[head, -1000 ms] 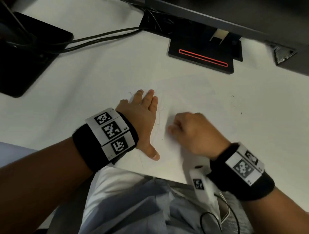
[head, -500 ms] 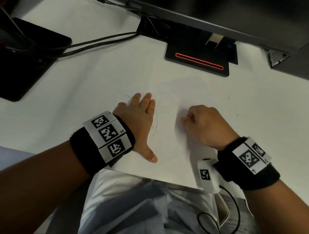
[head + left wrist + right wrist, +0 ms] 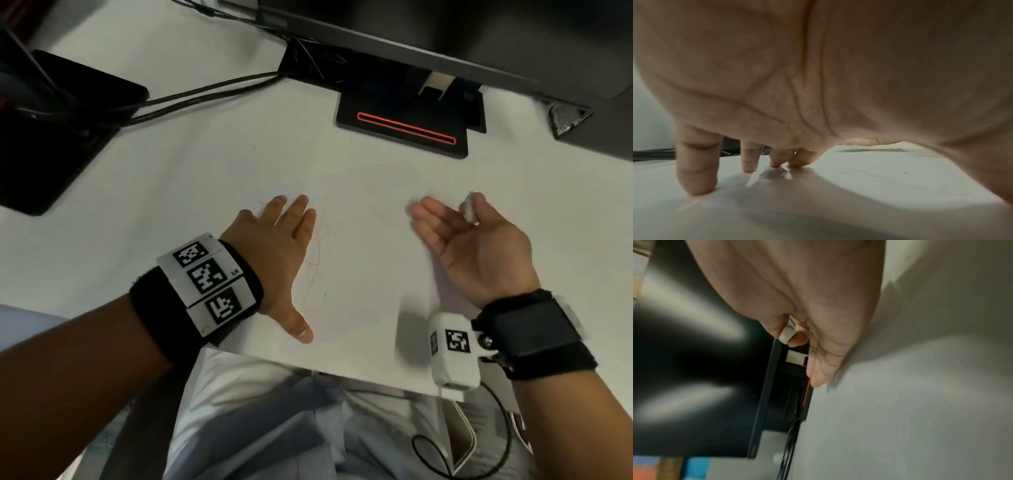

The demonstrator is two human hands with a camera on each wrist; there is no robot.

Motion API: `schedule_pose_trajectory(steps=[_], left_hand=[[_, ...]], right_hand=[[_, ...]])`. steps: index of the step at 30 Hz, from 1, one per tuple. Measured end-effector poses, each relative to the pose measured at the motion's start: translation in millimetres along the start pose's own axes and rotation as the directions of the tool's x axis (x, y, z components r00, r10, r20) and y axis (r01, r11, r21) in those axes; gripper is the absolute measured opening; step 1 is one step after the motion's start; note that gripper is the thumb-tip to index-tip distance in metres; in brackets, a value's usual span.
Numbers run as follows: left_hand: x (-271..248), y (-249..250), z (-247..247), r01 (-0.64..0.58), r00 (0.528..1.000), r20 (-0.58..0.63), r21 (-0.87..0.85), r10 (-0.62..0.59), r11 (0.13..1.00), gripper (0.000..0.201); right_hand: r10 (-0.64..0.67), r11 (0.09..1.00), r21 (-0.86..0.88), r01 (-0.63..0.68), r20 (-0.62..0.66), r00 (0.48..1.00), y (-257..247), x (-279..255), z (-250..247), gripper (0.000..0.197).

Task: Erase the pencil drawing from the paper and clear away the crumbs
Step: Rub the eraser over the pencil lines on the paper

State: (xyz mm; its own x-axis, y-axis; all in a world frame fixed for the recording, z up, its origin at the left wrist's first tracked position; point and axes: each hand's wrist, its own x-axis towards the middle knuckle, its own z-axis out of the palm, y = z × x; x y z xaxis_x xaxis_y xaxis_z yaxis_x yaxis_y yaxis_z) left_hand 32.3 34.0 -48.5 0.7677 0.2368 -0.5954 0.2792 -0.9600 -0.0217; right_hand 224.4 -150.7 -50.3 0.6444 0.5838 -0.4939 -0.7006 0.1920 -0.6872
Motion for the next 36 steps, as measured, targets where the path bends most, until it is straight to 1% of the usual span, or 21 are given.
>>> schedule_pose_trajectory(steps=[3, 6, 7, 9, 11, 13, 15, 17, 18, 19, 22, 24, 26, 27, 28, 29, 31, 32, 34, 35, 36], left_hand=[[1, -2, -3, -0.012, 1.000, 0.014, -0.011, 0.012, 1.000, 0.165], [0, -4, -5, -0.018, 1.000, 0.021, 0.011, 0.018, 1.000, 0.166], [-1, -4, -5, -0.019, 1.000, 0.021, 0.022, 0.019, 1.000, 0.167], [-2, -4, -4, -0.023, 0.999, 0.026, 0.022, 0.022, 1.000, 0.167], [-2, -5, -4, -0.032, 0.999, 0.027, 0.009, 0.031, 0.999, 0.167], [-2, -7, -5, -0.038, 0.999, 0.035, -0.003, 0.038, 0.999, 0.164], [-2, -10, -7, -0.047, 0.998, 0.034, -0.039, 0.048, 0.998, 0.157], [-1, -13, -10, -0.057, 0.998, -0.011, -0.111, 0.056, 0.992, 0.141], [0, -14, -12, -0.061, 0.997, -0.049, -0.145, 0.054, 0.988, 0.128], [1, -13, -13, -0.059, 0.994, -0.096, -0.165, 0.043, 0.984, 0.114], [4, -9, -14, -0.019, 0.985, -0.174, -0.163, -0.010, 0.986, 0.094], [5, -7, -13, 0.024, 0.985, -0.167, -0.153, -0.050, 0.988, 0.095], [3, -6, -12, 0.049, 0.985, -0.155, -0.163, -0.075, 0.985, 0.097], [2, -6, -12, 0.052, 0.986, -0.147, -0.167, -0.077, 0.985, 0.099], [1, -6, -12, 0.050, 0.988, -0.138, -0.166, -0.073, 0.985, 0.101], [1, -6, -11, 0.046, 0.990, -0.128, -0.160, -0.067, 0.986, 0.105], [-1, -8, -10, 0.035, 0.994, -0.097, -0.145, -0.049, 0.989, 0.119], [-2, -8, -9, 0.029, 0.996, -0.083, -0.132, -0.041, 0.991, 0.127], [-2, -9, -7, 0.028, 0.997, -0.071, -0.095, -0.035, 0.995, 0.138], [-2, -10, -7, 0.031, 0.997, -0.065, -0.089, -0.036, 0.996, 0.142], [-2, -11, -7, 0.033, 0.998, -0.058, -0.099, -0.039, 0.995, 0.145]], right_hand=[[0.142, 0.989, -0.065, -0.134, 0.131, 0.981, 27, -16, 15, 0.040], [0.465, 0.852, -0.399, -0.339, 0.280, 0.840, 72, -41, 42, 0.026], [0.546, 0.792, -0.473, -0.386, 0.268, 0.793, 79, -42, 46, 0.024], [0.572, 0.778, -0.447, -0.441, 0.215, 0.792, 75, -28, 45, 0.036], [0.410, 0.903, -0.206, -0.377, 0.153, 0.899, 56, -3, 35, 0.034], [0.085, 0.995, -0.058, -0.084, 0.024, 0.996, 33, 16, 27, 0.017], [-0.164, 0.983, -0.096, 0.159, -0.047, 0.985, 17, 18, 22, 0.016], [-0.176, 0.956, -0.233, 0.176, 0.019, 0.984, 14, 9, 27, 0.021], [-0.111, 0.903, -0.408, 0.135, 0.081, 0.991, 17, 2, 31, 0.022], [-0.003, 0.780, -0.618, 0.096, 0.150, 0.989, 23, -7, 37, 0.024], [0.365, 0.237, -0.954, 0.183, 0.262, 0.893, 40, -21, 52, 0.033], [0.352, -0.041, -0.953, 0.299, 0.267, 0.897, 39, -15, 55, 0.036], [0.152, -0.209, -0.930, 0.302, 0.274, 0.950, 30, 0, 51, 0.036], [0.023, -0.202, -0.944, 0.261, 0.262, 0.965, 25, 5, 51, 0.034], [-0.071, -0.099, -0.970, 0.221, 0.228, 0.971, 20, 9, 50, 0.033], [-0.090, 0.118, -0.977, 0.176, 0.166, 0.982, 17, 8, 52, 0.032], [0.182, 0.653, -0.756, -0.051, 0.091, 0.979, 27, -8, 66, 0.019], [0.370, 0.765, -0.600, -0.235, 0.109, 0.923, 36, -18, 73, 0.013], [0.619, 0.711, -0.542, -0.447, 0.180, 0.765, 55, -24, 71, 0.015], [0.657, 0.691, -0.543, -0.477, 0.198, 0.727, 61, -19, 67, 0.019], [0.635, 0.722, -0.497, -0.482, 0.197, 0.747, 62, -11, 63, 0.025]])
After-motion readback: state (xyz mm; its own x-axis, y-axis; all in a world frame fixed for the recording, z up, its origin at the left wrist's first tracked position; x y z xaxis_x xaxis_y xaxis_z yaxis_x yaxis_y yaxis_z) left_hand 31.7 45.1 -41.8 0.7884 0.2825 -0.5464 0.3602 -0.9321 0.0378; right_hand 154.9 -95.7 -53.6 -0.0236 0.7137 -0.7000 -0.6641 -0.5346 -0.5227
